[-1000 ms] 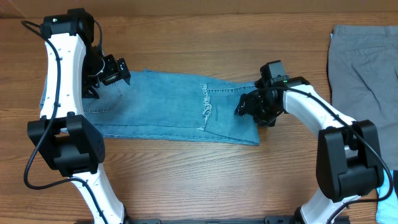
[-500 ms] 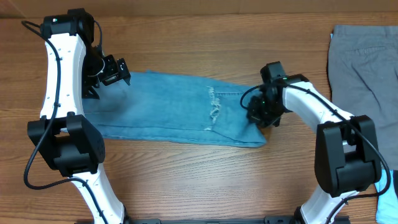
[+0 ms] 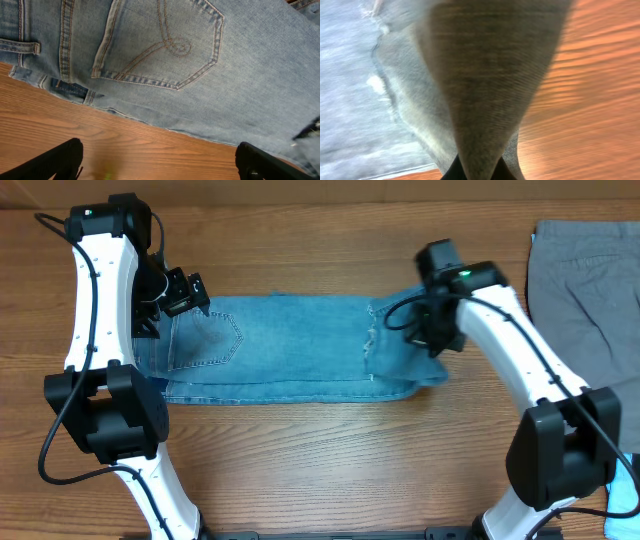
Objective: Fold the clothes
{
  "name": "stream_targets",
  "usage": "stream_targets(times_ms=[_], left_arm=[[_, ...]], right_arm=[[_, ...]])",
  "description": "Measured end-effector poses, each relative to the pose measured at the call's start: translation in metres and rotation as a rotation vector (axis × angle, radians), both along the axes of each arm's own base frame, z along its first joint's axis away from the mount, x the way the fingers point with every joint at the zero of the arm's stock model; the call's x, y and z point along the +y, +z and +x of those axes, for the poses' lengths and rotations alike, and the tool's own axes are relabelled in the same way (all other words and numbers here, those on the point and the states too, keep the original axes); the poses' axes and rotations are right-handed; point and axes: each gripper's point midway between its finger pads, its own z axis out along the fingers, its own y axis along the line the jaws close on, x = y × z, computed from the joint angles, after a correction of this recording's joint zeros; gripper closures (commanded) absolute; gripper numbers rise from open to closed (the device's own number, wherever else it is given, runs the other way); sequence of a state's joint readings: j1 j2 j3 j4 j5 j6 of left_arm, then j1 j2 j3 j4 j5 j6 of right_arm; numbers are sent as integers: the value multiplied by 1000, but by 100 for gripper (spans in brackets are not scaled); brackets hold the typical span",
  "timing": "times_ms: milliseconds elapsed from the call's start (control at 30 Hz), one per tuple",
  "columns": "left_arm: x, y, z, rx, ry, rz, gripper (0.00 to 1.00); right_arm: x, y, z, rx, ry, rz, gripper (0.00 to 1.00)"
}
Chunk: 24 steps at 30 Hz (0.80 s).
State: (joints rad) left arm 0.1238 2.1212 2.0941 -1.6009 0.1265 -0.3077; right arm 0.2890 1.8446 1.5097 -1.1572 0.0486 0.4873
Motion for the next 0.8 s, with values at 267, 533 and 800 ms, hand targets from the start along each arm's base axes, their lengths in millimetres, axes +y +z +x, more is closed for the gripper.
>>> stream_targets(times_ms=[267, 533, 800], left_arm=[[0, 0, 0, 0, 0, 0, 0], [0, 0, 0, 0, 0, 0, 0], [-48, 6, 8, -56, -144, -162, 62]], right_arm=[[107, 10, 1, -162, 174, 81, 96], [150, 15, -10, -216, 234, 115, 96], [129, 13, -5, -201, 175, 75, 96]])
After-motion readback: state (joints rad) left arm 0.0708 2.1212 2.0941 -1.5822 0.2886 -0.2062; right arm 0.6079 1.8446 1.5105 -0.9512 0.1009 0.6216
